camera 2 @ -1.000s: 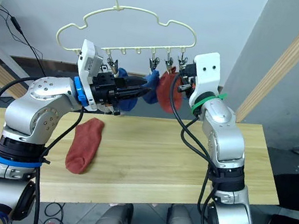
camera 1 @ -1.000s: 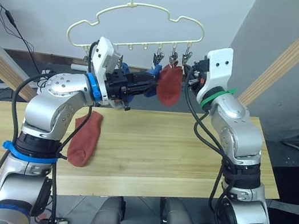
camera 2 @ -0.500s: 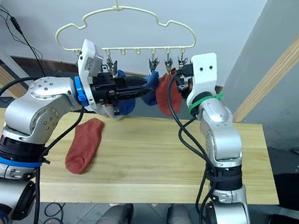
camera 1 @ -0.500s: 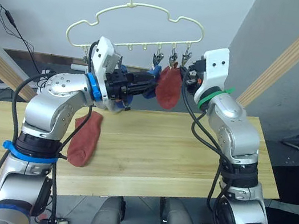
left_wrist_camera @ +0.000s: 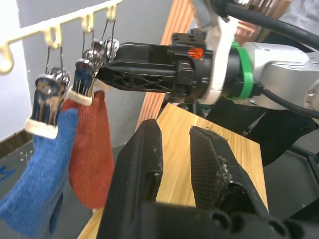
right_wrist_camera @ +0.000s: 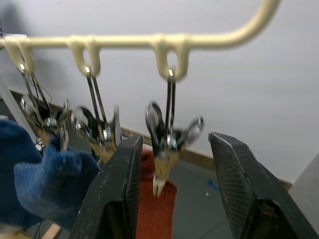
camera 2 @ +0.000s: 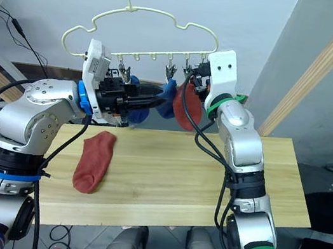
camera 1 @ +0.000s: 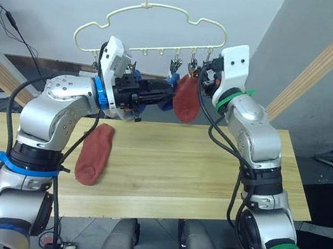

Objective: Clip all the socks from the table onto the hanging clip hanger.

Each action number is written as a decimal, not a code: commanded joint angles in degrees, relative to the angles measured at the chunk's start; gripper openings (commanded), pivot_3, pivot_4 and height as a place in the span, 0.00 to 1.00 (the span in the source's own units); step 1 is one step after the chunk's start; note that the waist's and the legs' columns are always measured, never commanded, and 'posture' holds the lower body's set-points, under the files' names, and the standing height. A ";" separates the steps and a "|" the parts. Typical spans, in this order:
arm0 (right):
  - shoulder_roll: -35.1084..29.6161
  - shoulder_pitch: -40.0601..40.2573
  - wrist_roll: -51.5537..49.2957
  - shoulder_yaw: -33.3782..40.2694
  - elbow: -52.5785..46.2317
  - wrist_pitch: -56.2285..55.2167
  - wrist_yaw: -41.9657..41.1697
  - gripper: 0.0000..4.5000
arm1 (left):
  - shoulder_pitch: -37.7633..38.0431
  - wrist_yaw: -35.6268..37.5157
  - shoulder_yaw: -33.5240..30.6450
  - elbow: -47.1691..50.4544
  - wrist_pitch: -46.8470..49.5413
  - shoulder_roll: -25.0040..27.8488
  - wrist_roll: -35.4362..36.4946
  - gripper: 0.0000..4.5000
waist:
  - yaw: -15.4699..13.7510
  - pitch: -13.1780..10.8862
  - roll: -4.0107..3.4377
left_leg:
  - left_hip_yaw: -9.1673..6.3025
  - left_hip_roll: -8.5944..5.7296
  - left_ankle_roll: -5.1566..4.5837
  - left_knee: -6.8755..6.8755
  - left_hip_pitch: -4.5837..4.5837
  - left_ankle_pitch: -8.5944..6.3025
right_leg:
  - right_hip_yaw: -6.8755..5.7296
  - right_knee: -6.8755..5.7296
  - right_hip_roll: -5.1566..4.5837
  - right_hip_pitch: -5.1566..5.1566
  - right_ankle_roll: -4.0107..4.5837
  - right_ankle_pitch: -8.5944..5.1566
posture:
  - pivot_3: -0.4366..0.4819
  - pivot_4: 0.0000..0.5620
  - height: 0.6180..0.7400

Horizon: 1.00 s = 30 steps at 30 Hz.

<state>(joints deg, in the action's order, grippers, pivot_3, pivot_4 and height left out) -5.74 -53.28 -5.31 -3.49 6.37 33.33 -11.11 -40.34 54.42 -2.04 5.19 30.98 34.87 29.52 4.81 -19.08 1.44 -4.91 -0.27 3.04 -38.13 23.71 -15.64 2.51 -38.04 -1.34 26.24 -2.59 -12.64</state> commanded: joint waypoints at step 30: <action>2.73 -5.29 -1.13 1.25 6.33 -7.85 -2.78 0.19 | 1.13 -0.77 -1.41 3.24 -0.09 0.07 1.17 0.28 | 0.01 0.00 0.00 | 0.00 0.00 0.00 0.01 0.00 0.00 | 0.00 -0.01 0.00 0.02 0.00 0.00 | 0.42 0.63 1.00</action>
<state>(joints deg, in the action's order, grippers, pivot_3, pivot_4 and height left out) -3.29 -56.96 -5.79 -3.09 13.91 27.10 -13.70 -39.49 53.78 -2.04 5.95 30.98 34.73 29.49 4.83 -19.08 1.44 -4.90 -0.26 3.04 -38.12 23.72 -15.63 2.51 -38.04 -1.35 26.26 -2.59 -12.64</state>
